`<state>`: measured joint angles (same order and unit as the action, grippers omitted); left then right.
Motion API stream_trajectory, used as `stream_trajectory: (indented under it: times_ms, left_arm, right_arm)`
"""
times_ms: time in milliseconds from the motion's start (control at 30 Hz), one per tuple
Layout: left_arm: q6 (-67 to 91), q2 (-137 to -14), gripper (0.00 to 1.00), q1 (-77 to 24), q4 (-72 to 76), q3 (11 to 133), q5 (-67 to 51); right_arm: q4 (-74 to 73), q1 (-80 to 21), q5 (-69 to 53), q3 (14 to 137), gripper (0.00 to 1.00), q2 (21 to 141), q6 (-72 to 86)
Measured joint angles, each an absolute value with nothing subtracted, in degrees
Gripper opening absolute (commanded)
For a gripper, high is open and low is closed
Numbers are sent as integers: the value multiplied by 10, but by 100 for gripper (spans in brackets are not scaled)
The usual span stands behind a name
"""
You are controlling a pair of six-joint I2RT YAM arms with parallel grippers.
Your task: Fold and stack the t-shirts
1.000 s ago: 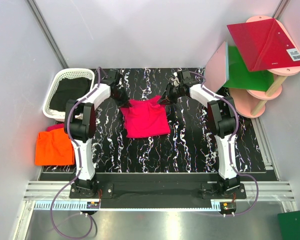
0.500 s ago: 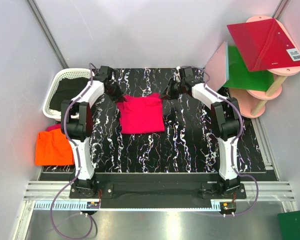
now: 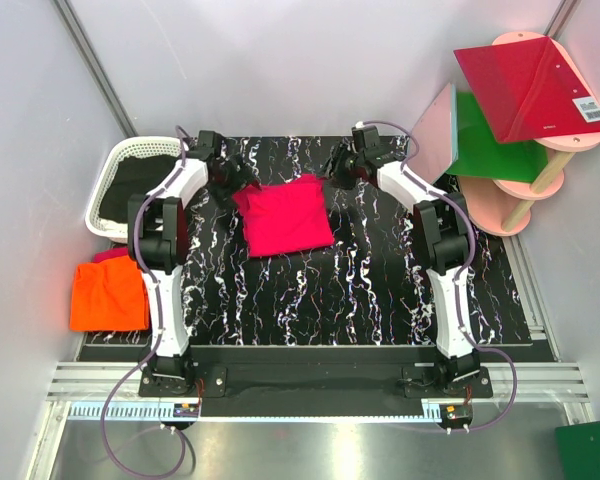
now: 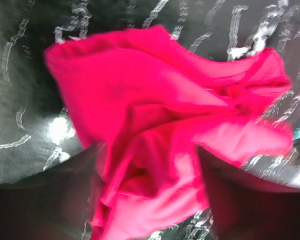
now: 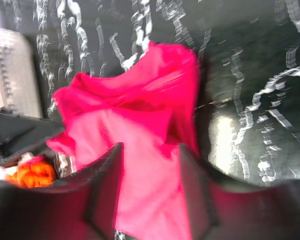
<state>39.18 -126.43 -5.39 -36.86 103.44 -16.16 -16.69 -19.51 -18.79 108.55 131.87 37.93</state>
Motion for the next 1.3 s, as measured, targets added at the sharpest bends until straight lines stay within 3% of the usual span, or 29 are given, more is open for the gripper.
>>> stream_trajectory:
  times_ms: [200, 267, 300, 333, 533, 767, 933, 1300]
  left_arm:
    - [372, -1202, 99, -48, -361, 982, -129]
    - [370, -1148, 62, -48, -350, 946, -126]
    - [372, -1116, 16, -48, -343, 927, -127]
    - [375, -1085, 0, -49, -336, 912, -131]
    - [388, -1009, 0, -77, -273, 889, -186]
    - [414, -1167, 0, -113, -229, 891, -297]
    - [432, -1257, 0, -114, -234, 892, -311]
    - [450, -1261, 0, -48, -213, 948, -298]
  right_arm:
    - [-170, -195, -127, 1072, 98, 1285, 338]
    - [-175, -195, -125, 1058, 88, 1253, 329]
    - [-174, -195, -126, 1053, 72, 1234, 326]
    - [-173, -195, -132, 1048, 1, 1216, 324]
    - [-127, -196, -237, 1037, 0, 1169, 335]
    - [-97, -197, -399, 1065, 0, 1322, 407]
    - [-120, -199, -427, 1066, 0, 1411, 434]
    - [-131, -199, -399, 1167, 0, 1431, 449]
